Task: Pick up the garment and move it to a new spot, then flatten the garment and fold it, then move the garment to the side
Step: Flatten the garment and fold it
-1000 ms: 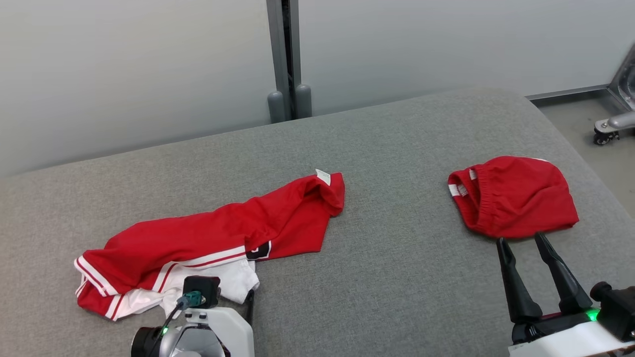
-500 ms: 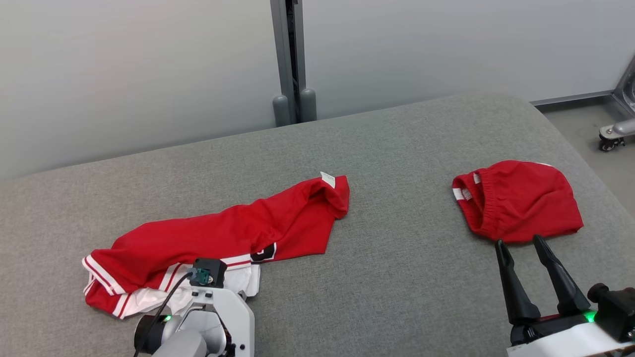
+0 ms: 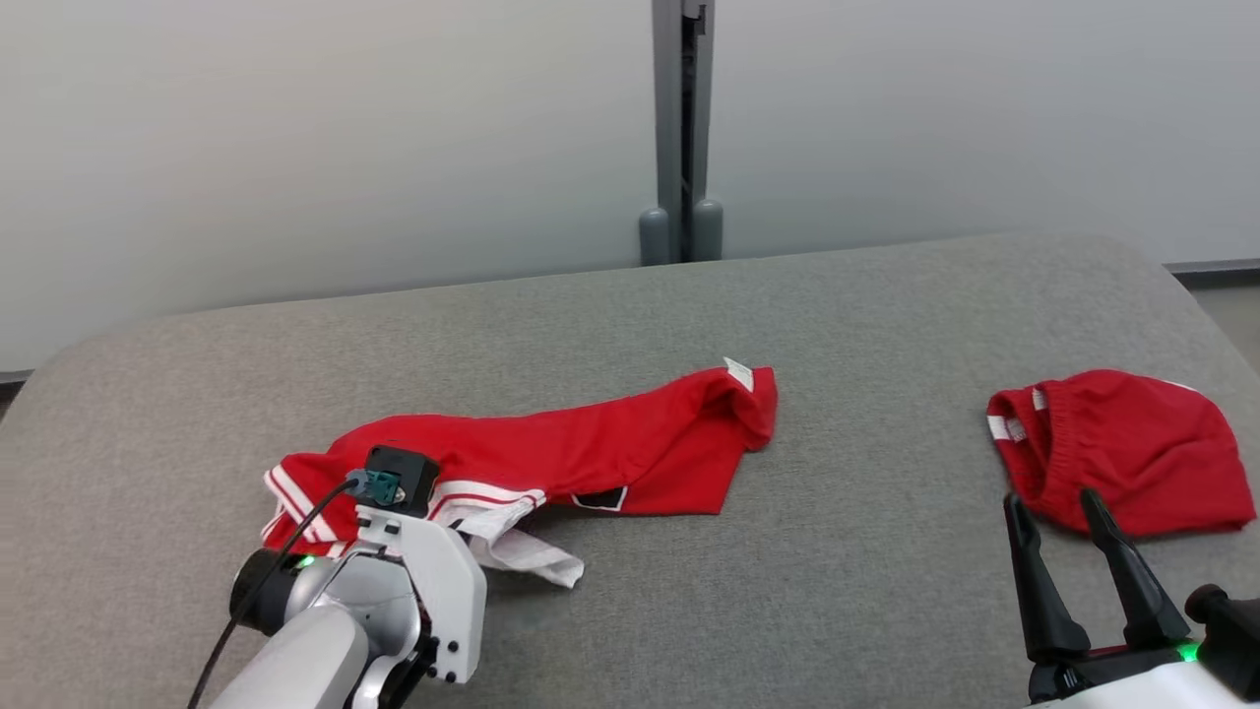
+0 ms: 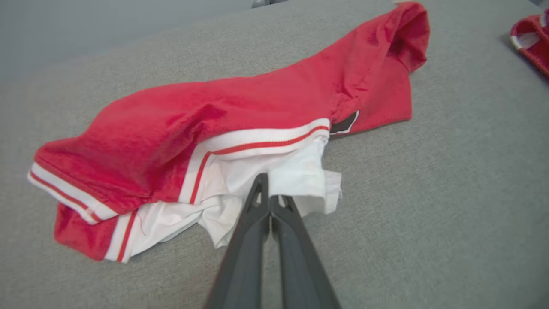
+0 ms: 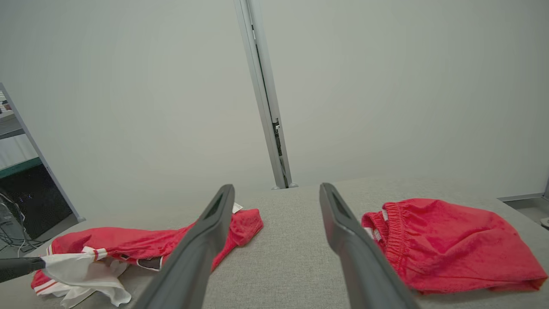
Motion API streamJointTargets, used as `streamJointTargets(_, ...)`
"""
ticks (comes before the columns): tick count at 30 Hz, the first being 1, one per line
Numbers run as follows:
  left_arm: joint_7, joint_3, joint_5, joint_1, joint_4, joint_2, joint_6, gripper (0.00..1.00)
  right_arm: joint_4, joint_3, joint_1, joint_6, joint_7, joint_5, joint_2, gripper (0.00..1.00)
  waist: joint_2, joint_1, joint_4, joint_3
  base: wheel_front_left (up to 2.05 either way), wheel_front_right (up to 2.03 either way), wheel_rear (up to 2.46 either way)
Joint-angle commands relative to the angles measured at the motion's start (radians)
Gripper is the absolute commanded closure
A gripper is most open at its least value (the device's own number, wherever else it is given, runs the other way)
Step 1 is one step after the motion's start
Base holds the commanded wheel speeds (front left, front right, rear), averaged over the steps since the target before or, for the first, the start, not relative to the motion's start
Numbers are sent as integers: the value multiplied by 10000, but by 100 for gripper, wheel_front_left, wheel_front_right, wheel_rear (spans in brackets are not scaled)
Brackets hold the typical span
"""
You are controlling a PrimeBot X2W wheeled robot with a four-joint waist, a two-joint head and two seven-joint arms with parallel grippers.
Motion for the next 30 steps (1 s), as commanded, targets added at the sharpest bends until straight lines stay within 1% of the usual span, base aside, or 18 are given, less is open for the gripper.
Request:
streamJointTargets(1,99,15,73,138,-220,181,76,100,35,-7,69,5,-78,9,12,0,0,0,287,-92,0,0,0)
streamJointTargets(4,833,54,163,589,-1795,1014,372,100,56,-26,123,5,-122,38,18,0,0,0,622,-140,0,0,0)
streamJointTargets(10,2170,463,282,1627,-4762,2653,1270,100,91,-71,254,5,-197,16,36,0,0,0,1100,-167,0,0,0)
streamJointTargets(12,2455,630,356,1962,-5545,3086,1588,100,96,-61,257,5,-216,-1,45,0,0,0,1159,-152,0,0,0)
streamJointTargets(15,2727,730,416,2473,-6519,3513,1927,100,109,-26,286,5,-214,12,32,0,0,0,1208,-121,0,0,0)
streamJointTargets(17,2864,538,420,2715,-7007,3531,1938,100,125,-11,297,5,-172,28,11,0,0,0,1219,-72,0,0,0)
streamJointTargets(18,2876,358,447,2779,-7156,3458,1851,100,145,1,298,5,-129,32,-3,0,0,0,1218,-42,0,0,0)
streamJointTargets(20,2989,-227,383,2946,-7130,3123,1596,100,152,46,244,5,-89,35,-13,0,0,0,1190,12,0,0,0)
streamJointTargets(23,2944,-1102,458,2921,-6377,2543,1118,100,150,140,53,5,-32,49,-50,0,0,0,1063,93,0,0,0)
streamJointTargets(26,2427,-1750,592,2709,-5202,1691,656,100,155,199,-40,5,9,51,-89,0,0,0,911,142,0,0,0)
streamJointTargets(27,2199,-1882,608,2637,-4775,1435,536,93,158,206,-73,5,37,47,-112,0,0,0,853,154,0,0,0)
streamJointTargets(28,1906,-1987,607,2573,-4370,1145,408,55,161,201,-101,5,61,38,-128,0,0,0,799,168,0,0,0)
streamJointTargets(29,1647,-2046,609,2491,-3997,899,314,0,161,183,-108,5,66,34,-133,0,0,0,765,177,0,0,0)
streamJointTargets(30,1417,-2106,612,2423,-3605,694,210,0,165,178,-105,5,76,28,-127,0,0,0,730,184,0,0,0)
